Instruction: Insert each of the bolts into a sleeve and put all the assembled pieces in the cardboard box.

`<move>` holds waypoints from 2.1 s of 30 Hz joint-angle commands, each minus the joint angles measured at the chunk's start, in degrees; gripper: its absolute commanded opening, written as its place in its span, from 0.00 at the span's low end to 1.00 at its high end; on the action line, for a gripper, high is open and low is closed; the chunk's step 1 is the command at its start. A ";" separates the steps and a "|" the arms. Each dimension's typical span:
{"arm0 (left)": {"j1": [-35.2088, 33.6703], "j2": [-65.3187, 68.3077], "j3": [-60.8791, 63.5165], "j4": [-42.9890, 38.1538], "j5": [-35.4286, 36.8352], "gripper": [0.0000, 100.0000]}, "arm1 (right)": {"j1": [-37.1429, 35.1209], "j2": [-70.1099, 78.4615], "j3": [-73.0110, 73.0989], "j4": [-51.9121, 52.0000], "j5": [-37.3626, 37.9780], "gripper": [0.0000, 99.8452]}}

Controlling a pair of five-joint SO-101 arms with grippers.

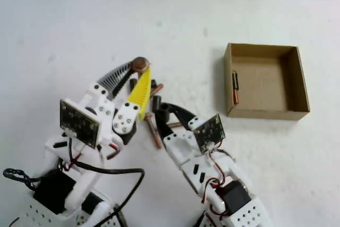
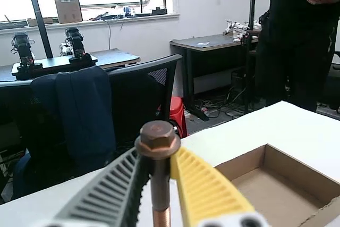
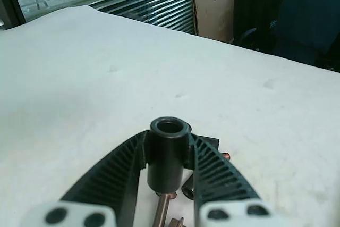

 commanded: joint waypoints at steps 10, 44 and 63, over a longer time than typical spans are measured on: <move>1.45 -1.19 -2.81 -1.49 0.35 0.03 | -0.04 -0.66 -0.53 -1.63 -0.44 0.02; 5.85 -1.10 4.66 -0.79 8.62 0.02 | -0.40 -0.66 -0.53 -5.85 4.75 0.02; 2.86 -1.10 12.75 -12.04 13.10 0.03 | -0.13 -0.66 -0.53 -5.49 4.84 0.02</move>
